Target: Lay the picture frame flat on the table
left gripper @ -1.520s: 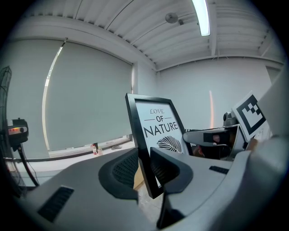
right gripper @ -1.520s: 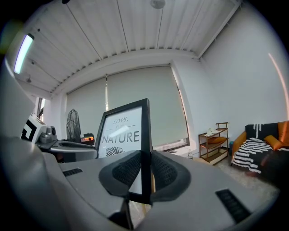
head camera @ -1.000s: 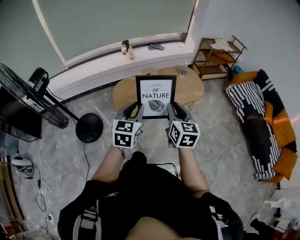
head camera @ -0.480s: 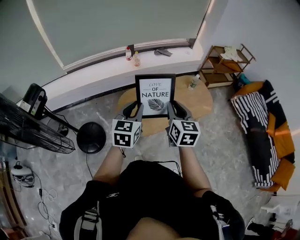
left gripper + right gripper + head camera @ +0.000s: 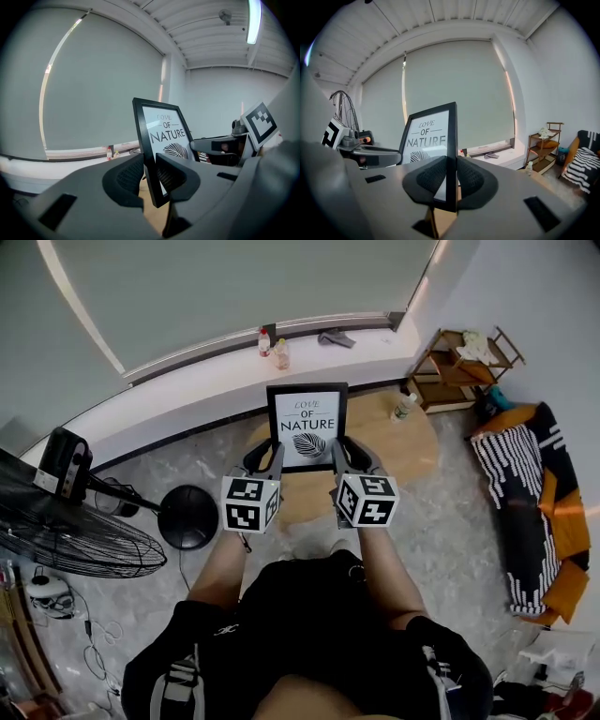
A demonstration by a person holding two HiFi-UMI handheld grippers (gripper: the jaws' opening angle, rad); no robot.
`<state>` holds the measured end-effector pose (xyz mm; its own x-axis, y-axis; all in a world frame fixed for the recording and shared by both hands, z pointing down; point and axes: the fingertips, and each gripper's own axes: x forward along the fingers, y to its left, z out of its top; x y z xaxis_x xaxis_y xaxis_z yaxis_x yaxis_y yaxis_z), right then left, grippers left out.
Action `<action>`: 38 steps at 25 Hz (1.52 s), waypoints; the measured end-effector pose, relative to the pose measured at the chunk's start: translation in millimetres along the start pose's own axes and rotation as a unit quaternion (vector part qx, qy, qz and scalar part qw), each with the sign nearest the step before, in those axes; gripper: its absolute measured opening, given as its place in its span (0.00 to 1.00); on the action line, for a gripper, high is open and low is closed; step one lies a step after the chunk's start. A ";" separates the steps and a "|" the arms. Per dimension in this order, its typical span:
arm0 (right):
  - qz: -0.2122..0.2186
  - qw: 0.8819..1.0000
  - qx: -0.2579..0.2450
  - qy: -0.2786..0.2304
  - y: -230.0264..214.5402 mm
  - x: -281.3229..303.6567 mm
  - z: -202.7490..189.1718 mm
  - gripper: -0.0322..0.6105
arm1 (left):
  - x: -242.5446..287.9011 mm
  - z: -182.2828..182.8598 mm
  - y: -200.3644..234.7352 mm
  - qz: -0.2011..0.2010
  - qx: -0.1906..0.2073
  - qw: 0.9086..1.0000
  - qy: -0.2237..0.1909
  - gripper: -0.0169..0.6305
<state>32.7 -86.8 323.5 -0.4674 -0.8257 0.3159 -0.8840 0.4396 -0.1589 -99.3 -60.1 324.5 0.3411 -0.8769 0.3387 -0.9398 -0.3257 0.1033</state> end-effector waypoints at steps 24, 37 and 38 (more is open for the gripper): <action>0.088 0.986 0.026 0.141 -58.8 172.1 -81.1 0.19 | 141.6 -79.2 72.3 0.071 -0.077 0.987 0.120 0.17; 0.089 0.956 0.054 0.273 -104.5 253.2 -212.7 0.19 | 228.2 -202.3 96.4 0.060 -0.130 0.963 0.229 0.18; 0.092 0.952 0.056 0.288 -107.7 255.8 -226.1 0.19 | 232.0 -214.6 95.5 0.056 -0.138 0.960 0.239 0.18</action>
<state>10.1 -265.4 633.0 -0.5609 -0.3945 0.7279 -0.7982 0.4911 -0.3489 -114.1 -218.8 613.6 0.2513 -0.6170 0.7457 -0.9622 -0.0754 0.2619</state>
